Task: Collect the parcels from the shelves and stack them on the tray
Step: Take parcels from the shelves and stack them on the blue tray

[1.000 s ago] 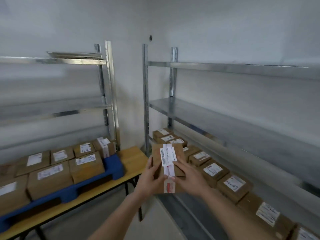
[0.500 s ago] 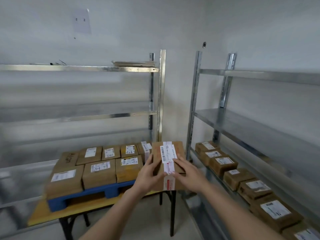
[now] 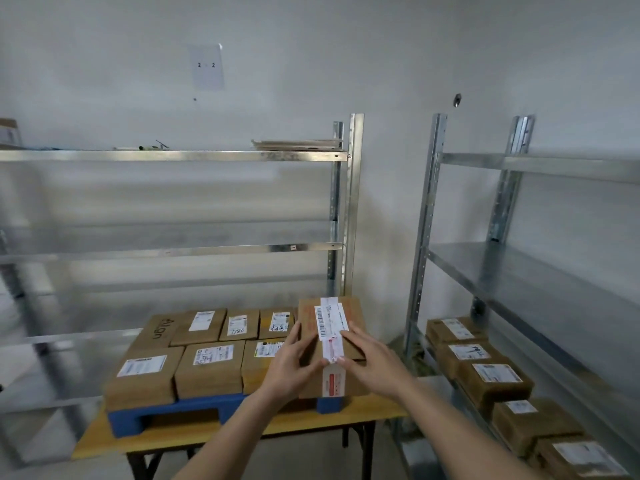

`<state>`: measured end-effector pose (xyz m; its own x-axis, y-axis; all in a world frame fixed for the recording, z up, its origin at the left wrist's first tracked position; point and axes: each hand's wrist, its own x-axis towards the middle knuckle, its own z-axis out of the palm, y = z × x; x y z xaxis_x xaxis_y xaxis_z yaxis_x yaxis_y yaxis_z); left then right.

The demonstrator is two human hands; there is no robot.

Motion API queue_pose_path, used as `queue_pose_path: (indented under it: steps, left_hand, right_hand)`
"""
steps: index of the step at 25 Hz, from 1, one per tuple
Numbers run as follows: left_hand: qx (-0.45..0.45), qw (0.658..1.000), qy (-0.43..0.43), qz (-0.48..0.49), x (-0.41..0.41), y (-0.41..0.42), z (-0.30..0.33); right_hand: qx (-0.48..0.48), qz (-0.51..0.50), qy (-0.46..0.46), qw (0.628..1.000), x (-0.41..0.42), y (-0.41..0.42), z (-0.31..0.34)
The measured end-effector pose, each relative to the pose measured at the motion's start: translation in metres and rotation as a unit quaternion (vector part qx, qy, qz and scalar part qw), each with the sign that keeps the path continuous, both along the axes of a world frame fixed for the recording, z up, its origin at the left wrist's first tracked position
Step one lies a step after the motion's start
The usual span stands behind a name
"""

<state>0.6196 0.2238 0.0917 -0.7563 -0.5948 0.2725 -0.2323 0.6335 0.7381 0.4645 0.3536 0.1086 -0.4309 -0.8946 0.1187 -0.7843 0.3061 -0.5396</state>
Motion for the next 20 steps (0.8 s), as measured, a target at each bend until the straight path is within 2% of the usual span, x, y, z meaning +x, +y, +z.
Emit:
queue_pose_path:
  steps: [9, 20]
  left_hand:
    - [0.034, 0.999, 0.005, 0.031, -0.042, -0.051, -0.02]
    - [0.054, 0.998, -0.023, 0.013, -0.103, -0.139, -0.063]
  right_hand:
    - [0.01, 0.021, 0.001, 1.0, -0.047, -0.052, -0.008]
    - [0.05, 0.002, -0.004, 0.999, -0.1, -0.137, -0.045]
